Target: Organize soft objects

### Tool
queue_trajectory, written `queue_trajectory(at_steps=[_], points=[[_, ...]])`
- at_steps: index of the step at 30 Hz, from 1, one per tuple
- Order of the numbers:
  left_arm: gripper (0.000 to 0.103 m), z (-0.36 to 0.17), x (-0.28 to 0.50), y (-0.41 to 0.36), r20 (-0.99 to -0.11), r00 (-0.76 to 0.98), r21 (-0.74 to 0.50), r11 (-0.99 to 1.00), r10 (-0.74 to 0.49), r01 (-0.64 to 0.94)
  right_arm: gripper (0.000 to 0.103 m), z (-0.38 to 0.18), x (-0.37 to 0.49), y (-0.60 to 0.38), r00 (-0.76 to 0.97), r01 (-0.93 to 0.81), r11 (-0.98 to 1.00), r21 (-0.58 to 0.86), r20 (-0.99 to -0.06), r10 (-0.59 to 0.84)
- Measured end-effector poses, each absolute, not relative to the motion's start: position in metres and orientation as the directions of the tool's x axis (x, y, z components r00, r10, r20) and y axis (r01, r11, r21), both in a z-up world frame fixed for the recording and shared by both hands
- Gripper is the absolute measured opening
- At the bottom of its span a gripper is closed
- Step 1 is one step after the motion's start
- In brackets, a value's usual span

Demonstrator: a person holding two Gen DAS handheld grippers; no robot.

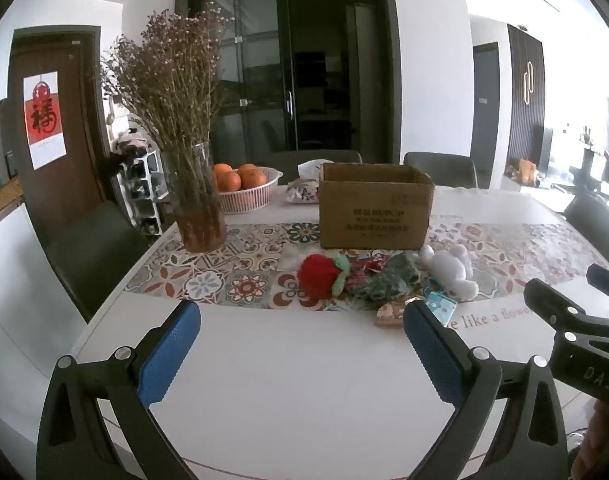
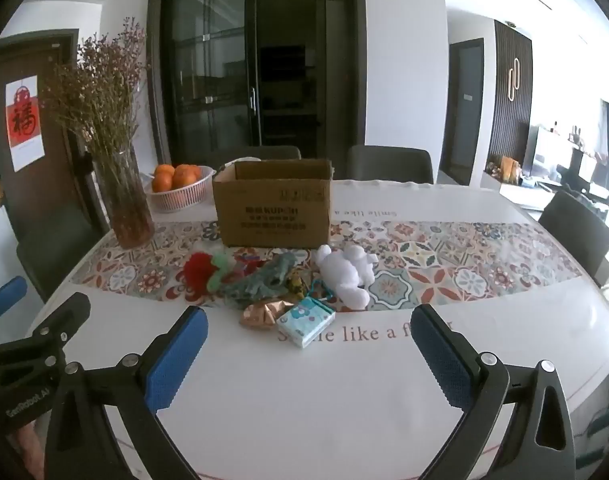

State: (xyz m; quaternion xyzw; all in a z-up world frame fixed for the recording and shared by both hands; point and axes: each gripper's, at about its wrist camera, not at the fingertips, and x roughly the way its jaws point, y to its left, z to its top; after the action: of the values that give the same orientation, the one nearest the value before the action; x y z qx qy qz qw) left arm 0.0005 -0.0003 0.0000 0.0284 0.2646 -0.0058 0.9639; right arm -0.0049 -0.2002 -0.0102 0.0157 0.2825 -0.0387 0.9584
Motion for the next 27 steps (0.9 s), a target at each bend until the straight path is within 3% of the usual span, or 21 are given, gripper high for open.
queue_trajectory(at_steps=[27], points=[[0.103,0.0021,-0.0028,-0.0023,-0.487,0.873,0.053,0.998,0.005,0.024,0.103,-0.0103,-0.0067,-0.2028,0.847,0.081,0.996,0.040,-0.529,-0.047]])
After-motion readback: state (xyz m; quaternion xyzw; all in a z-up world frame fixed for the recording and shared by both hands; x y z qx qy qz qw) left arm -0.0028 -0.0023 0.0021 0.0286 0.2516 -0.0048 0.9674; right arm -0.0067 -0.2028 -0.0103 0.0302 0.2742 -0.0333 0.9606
